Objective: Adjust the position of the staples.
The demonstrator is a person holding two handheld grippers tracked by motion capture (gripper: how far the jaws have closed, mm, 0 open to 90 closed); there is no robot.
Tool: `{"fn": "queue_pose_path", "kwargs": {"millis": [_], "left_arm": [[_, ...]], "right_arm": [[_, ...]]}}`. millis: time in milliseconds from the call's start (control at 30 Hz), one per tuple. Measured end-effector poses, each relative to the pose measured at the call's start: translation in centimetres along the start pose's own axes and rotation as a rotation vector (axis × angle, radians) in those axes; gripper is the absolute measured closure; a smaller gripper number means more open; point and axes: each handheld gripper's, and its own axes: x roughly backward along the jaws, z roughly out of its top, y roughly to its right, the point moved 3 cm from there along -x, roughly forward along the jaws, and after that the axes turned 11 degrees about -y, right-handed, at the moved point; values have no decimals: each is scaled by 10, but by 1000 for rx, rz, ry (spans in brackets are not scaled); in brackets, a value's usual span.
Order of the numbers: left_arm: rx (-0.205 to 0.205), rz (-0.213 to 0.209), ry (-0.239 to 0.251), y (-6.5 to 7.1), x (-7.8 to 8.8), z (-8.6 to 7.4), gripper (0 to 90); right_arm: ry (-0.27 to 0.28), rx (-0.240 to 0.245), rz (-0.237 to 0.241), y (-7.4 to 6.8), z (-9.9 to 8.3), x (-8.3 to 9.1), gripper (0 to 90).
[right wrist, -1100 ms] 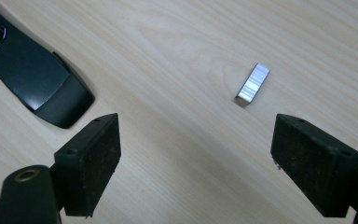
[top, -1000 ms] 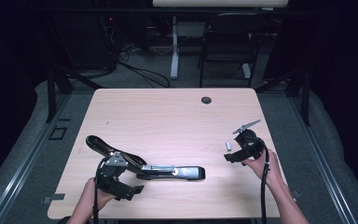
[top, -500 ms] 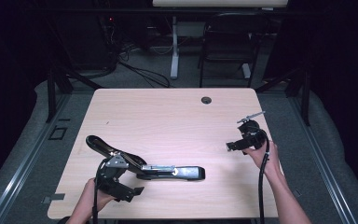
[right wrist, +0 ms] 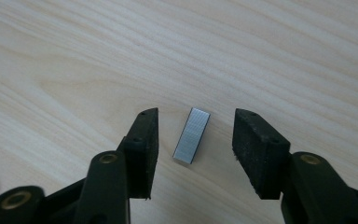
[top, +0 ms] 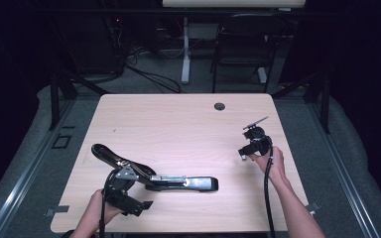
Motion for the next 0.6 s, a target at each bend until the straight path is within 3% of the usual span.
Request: {"fn": "queue_pose_path", "kwargs": {"millis": [200,467,600], "left_arm": [[-17,-5,-3,0,0,1,2],[-22,1,-3,-1,0,2,2],[-23,2,-5,-1,0,2,2]], "right_arm": [[-31,-13,-2,-2,1,-10,625],[-46,-18,1,-4,0,-17,649],[-55,-16,-16,-5,-1,-21,710]]}}
